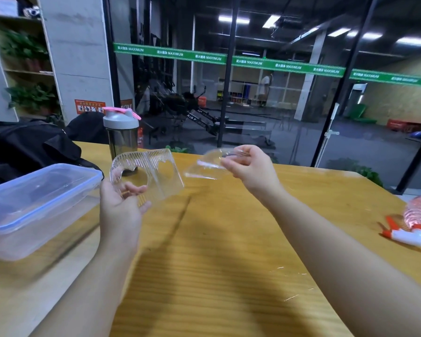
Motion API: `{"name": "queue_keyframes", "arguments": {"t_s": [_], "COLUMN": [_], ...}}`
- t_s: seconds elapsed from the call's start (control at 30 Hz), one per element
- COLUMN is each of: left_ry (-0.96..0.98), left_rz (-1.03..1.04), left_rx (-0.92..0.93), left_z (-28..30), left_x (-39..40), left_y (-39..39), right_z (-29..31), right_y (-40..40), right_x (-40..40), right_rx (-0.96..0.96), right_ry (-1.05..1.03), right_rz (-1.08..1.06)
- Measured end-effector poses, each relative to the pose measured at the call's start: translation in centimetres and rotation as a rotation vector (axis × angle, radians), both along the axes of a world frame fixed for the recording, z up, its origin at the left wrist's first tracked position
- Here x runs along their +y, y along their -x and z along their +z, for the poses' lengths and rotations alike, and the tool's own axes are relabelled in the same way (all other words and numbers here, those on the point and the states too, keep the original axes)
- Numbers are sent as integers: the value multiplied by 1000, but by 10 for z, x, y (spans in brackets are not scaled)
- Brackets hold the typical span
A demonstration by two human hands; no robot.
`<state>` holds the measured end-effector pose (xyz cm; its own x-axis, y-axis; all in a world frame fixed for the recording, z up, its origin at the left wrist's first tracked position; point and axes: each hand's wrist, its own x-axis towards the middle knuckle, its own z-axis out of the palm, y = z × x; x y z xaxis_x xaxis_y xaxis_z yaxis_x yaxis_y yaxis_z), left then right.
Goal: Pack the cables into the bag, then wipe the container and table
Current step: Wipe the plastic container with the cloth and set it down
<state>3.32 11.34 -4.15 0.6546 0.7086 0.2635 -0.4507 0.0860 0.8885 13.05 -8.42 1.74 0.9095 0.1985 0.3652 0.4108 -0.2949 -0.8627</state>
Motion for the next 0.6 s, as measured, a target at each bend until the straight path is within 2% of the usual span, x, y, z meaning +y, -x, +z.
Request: {"name": "queue_keyframes", "arguments": {"t_s": [0.1, 0.17, 0.3, 0.6], "left_ry": [29, 41, 46, 24], "left_rz": [-8, -17, -48, -125], "left_rx": [-25, -38, -55, -80], "left_z": [1, 3, 4, 3], "left_x": [0, 0, -2, -11], "left_y": [3, 5, 6, 6], "right_z": [3, 5, 4, 0], "right_y": [7, 9, 15, 25], "right_x": [1, -2, -5, 14], "right_rx": [-181, -267, -210, -105], "right_ry": [190, 153, -27, -125], "right_rz": [-121, -192, -213, -167]}}
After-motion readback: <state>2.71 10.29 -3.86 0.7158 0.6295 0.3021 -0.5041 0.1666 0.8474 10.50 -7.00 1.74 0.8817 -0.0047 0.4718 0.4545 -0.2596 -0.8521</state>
